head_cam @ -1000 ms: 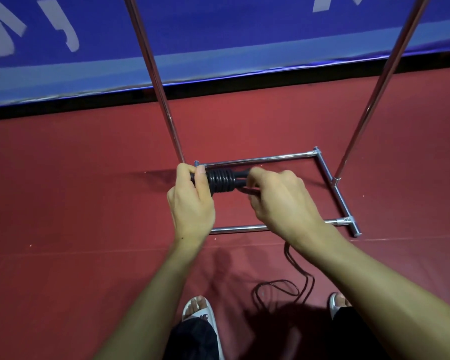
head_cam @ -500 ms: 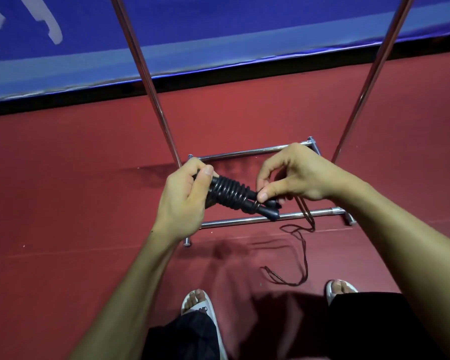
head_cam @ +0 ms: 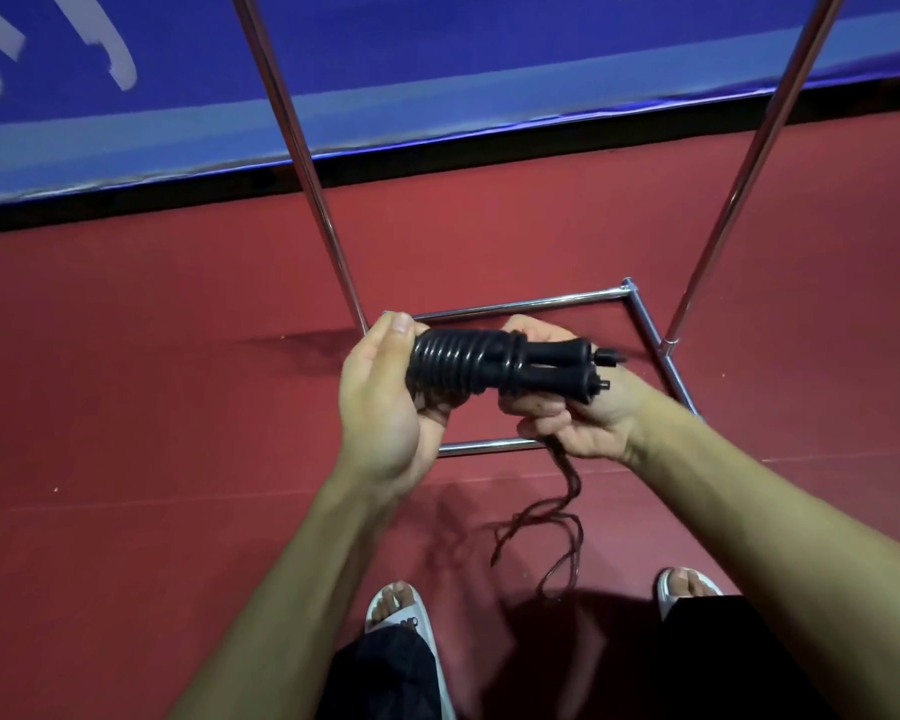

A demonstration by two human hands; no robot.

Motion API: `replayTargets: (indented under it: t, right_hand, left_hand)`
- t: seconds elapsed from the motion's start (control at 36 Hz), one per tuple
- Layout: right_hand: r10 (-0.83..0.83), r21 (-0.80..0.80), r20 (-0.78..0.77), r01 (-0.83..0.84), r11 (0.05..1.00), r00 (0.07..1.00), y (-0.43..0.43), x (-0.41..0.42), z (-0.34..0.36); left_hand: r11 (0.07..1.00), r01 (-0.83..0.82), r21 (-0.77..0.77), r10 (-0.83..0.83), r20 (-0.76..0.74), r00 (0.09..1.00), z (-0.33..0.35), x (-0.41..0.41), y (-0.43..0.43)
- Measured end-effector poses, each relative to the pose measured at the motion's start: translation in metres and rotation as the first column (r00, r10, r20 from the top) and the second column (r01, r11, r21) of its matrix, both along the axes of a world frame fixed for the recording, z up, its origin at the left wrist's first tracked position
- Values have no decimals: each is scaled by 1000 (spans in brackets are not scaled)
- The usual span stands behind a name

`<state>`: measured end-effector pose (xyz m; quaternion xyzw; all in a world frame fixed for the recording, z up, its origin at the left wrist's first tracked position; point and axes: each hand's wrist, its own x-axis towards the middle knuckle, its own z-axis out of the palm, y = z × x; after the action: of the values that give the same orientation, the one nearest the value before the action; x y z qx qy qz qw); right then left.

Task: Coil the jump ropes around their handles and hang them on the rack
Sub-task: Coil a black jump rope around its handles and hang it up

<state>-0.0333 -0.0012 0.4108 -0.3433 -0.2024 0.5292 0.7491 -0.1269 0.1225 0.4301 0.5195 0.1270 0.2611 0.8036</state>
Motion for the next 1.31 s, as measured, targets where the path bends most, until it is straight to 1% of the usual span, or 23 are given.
replayTargets:
  t: [0.11,0.19,0.25,0.31,0.39,0.44,0.5,0.53,0.56,0.64,0.72,0.78,0.89,0.94,1.03,1.06,1.08,1.11,1.14,1.19,1.22,1.25,1.31]
  right_hand:
    - [-173,-119,-118,159,980,978,7,-10,9]
    - [-298,-201,-128,269,942,946,14,-17,10]
    - [-358,-229,-52,338,913,932,18,-21,8]
    - [-410,-223,78,416,881,909,21,-26,8]
    - [-436,-214,299,505,836,849,23,-30,3]
    - [-402,-198,499,553,809,767,22,-32,-1]
    - [-328,-179,717,617,766,615,23,-32,-3]
    - [-293,-176,777,639,749,558,23,-32,-3]
    - [-264,-188,807,653,734,528,24,-32,-2]
    - [-119,-253,880,665,703,460,24,-33,2]
    - [68,-315,928,676,666,365,21,-33,10]
    - [140,-329,940,711,622,312,16,-31,16]
    - [138,-340,938,767,544,318,12,-25,20]
    - [140,-333,941,762,555,309,12,-29,20]
    - [154,-298,954,742,601,258,12,-30,17]
    - [161,-303,952,737,604,259,12,-28,16]
    - [147,-315,947,728,609,287,13,-27,15]
    - [105,-342,928,709,616,356,14,-28,15]
    - [32,-377,885,673,636,465,16,-29,15]
    - [-148,-429,705,584,690,693,20,-34,15]
    - [-215,-443,610,553,705,762,22,-37,15]
    - [-260,-454,546,542,707,796,23,-40,14]
    - [-320,-470,505,566,677,802,25,-44,14]
  left_hand:
    - [993,-67,-93,64,-38,997,-3,5,-7]
    - [980,-151,-132,143,-64,988,-7,8,-5]
    - [967,-224,-125,214,-89,973,-9,11,-3]
    - [951,-291,-100,282,-98,954,-10,13,-1]
    - [910,-414,12,413,-99,905,-15,17,7]
    - [868,-480,124,492,-87,866,-21,19,16]
    - [830,-514,216,540,-76,838,-24,18,23]
    - [803,-524,284,562,-70,824,-25,16,25]
    - [769,-526,363,583,-61,810,-25,14,27]
    - [638,-505,581,620,0,784,-26,9,31]
    - [540,-512,668,647,60,760,-26,7,41]
    - [493,-505,708,652,84,753,-26,6,45]
    - [446,-482,754,621,127,773,-23,3,40]
    - [445,-482,754,627,121,769,-24,3,41]
    - [461,-492,738,639,110,762,-26,3,44]
    - [458,-493,739,640,111,760,-26,3,44]
    - [454,-493,742,638,115,761,-26,3,42]
    - [450,-494,744,636,121,762,-26,3,41]
    - [449,-495,744,635,124,762,-26,3,39]
    - [454,-499,738,631,129,765,-25,4,38]
    - [450,-502,739,625,141,768,-25,4,37]
    - [436,-502,747,614,161,772,-25,3,36]
    - [401,-483,778,580,193,791,-25,2,33]
